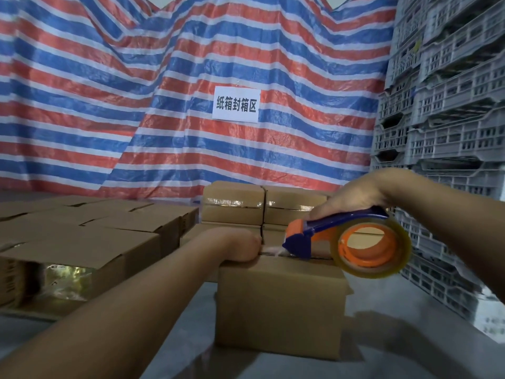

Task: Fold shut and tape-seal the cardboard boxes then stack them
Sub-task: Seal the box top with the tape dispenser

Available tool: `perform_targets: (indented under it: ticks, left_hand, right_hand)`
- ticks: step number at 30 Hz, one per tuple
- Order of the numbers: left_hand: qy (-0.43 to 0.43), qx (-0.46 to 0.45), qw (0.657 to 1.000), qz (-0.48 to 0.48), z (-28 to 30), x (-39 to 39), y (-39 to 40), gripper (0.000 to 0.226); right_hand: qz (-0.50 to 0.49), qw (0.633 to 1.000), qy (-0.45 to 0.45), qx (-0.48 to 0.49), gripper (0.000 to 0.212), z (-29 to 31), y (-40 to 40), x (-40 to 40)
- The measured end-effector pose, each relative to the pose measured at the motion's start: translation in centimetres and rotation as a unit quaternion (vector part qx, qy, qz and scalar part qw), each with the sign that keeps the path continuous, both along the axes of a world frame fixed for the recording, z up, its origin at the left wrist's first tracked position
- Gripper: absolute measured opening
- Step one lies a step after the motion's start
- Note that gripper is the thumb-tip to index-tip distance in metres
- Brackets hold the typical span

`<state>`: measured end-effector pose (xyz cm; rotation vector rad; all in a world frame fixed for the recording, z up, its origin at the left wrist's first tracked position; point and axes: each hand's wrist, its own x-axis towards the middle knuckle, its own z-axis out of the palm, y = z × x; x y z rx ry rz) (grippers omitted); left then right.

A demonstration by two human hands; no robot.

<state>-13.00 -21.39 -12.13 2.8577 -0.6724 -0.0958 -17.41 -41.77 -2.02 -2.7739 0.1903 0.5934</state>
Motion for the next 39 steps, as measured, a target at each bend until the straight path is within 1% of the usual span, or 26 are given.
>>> perform_targets:
  ticks: [2,5,8,11,12,14,15,17,18,19,22,25,27,30,32,33,37,39]
  left_hand:
    - [-0.005,0.004,1.0,0.01,0.0,0.0,0.0,0.036]
    - [-0.018,0.021,1.0,0.006,0.1,-0.3,0.1,0.038]
    - [-0.023,0.02,1.0,0.007,0.1,-0.2,0.0,0.039]
    - [-0.015,0.038,0.999,0.016,0.3,-0.2,-0.3,0.039]
    - [-0.027,0.058,0.998,0.022,0.4,-0.1,-0.5,0.039]
    - [-0.083,0.093,0.991,0.047,1.1,-0.2,-1.1,0.038]
    - [-0.111,0.074,0.99,0.051,1.4,-0.2,-1.7,0.036]
    - [-0.138,-0.003,0.99,0.034,1.9,-0.3,-3.5,0.033]
    - [-0.137,-0.025,0.99,0.017,2.0,-0.7,-4.5,0.034]
    - [-0.122,-0.024,0.992,-0.003,1.8,-1.0,-5.4,0.035]
    - [-0.063,0.034,0.996,-0.06,0.1,-1.2,-7.0,0.035]
    - [-0.032,0.037,0.996,-0.069,-0.6,-0.3,-7.1,0.033]
    - [-0.021,0.031,0.997,-0.065,-0.5,-0.1,-7.0,0.034]
    - [-0.036,0.047,0.996,-0.069,-0.4,-0.5,-7.0,0.036]
    - [-0.042,0.058,0.995,-0.069,-0.5,-0.5,-6.9,0.037]
    - [-0.042,0.055,0.995,-0.069,-0.5,-0.5,-6.9,0.038]
    - [-0.059,0.04,0.996,-0.061,-0.4,-1.1,-6.9,0.039]
    - [-0.097,0.039,0.993,-0.059,-0.3,-1.5,-6.9,0.038]
  right_hand:
    - [0.019,1.0,0.0,0.023,0.063,0.9,-0.9,-0.4]
    - [0.025,0.999,-0.009,0.018,0.046,2.2,-3.0,-1.6]
    - [-0.001,1.0,0.007,0.003,0.053,1.8,-4.5,-2.2]
    - [-0.019,0.999,0.024,-0.017,0.052,0.2,-4.7,-1.8]
    - [-0.024,0.999,0.022,-0.014,0.054,-0.2,-4.8,-1.7]
    - [-0.029,0.999,0.012,-0.001,0.055,-0.7,-5.0,-1.6]
    - [-0.032,0.999,0.009,0.007,0.053,-0.8,-5.2,-1.6]
    - [-0.039,0.999,0.0,0.023,0.052,-1.0,-5.4,-1.6]
    - [-0.04,0.999,-0.004,0.029,0.051,-1.2,-5.5,-1.7]
    - [-0.04,0.998,-0.007,0.037,0.049,-1.4,-5.7,-1.8]
    - [-0.026,0.997,-0.015,0.067,0.042,-2.0,-6.3,-2.0]
    - [-0.014,0.995,-0.021,0.096,0.037,-2.5,-7.1,-2.1]
    - [-0.015,0.992,-0.021,0.12,0.041,-2.2,-7.7,-2.3]
    - [-0.027,0.99,-0.032,0.135,0.043,-1.0,-9.2,-3.4]
    - [-0.045,0.988,-0.046,0.142,0.05,-1.0,-10.4,-3.8]
    - [-0.049,0.989,-0.044,0.132,0.053,-1.2,-10.7,-3.8]
    - [-0.031,0.998,-0.035,0.036,0.054,-3.6,-10.3,-3.3]
    - [-0.032,0.998,-0.041,0.04,0.055,-4.2,-10.0,-3.1]
